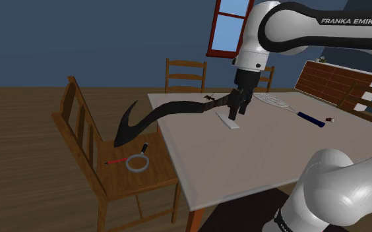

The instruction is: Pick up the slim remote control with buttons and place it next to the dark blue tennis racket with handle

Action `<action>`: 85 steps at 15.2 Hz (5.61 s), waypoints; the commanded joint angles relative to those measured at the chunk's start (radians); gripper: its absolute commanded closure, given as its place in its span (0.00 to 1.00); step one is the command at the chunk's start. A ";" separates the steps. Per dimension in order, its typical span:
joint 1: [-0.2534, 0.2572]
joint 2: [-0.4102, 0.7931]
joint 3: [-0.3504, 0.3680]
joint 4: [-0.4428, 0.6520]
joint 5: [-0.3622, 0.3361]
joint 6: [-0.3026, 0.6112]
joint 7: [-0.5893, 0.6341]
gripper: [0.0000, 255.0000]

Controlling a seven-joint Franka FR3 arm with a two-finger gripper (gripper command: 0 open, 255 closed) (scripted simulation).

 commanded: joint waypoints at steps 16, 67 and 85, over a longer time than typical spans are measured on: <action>-0.118 0.409 -0.164 0.096 -0.082 0.339 -0.048 0.00; -0.313 1.116 -0.325 0.565 0.110 0.587 -0.177 1.00; -0.301 1.022 -0.344 0.688 0.061 0.379 -0.146 1.00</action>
